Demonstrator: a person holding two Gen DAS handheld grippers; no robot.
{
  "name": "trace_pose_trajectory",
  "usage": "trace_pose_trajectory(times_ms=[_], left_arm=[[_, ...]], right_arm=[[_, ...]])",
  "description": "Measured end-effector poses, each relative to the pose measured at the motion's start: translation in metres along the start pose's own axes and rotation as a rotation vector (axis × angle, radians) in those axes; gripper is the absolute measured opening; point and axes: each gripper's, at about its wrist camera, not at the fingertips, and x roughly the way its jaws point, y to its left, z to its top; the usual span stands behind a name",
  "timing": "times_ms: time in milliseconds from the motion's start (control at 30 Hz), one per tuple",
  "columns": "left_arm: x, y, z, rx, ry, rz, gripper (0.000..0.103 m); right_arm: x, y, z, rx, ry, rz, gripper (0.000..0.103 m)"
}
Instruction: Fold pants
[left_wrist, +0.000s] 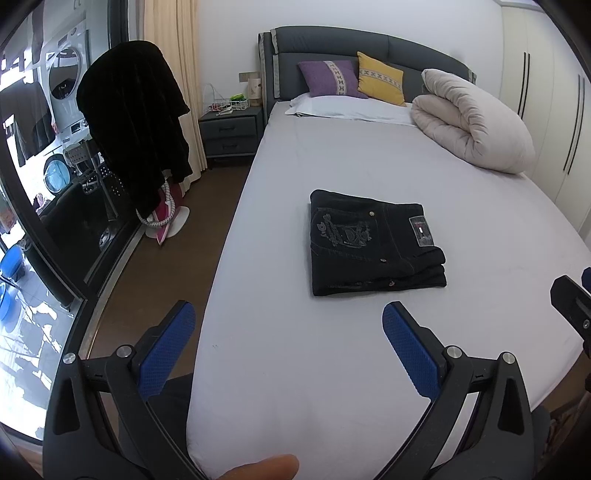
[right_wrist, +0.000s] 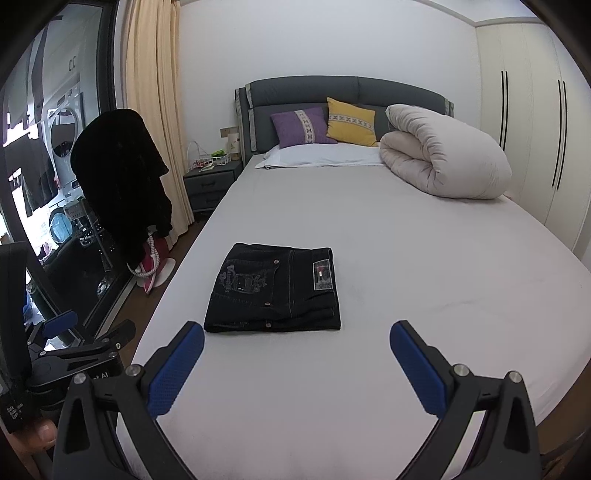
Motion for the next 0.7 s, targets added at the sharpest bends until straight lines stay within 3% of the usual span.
trace_pose_trajectory(times_ms=[700], left_arm=[[0.0059, -0.0018, -0.0047, 0.001, 0.011, 0.0, 0.103]], right_arm=[[0.0033, 0.0004, -0.0035, 0.003, 0.015, 0.006, 0.103]])
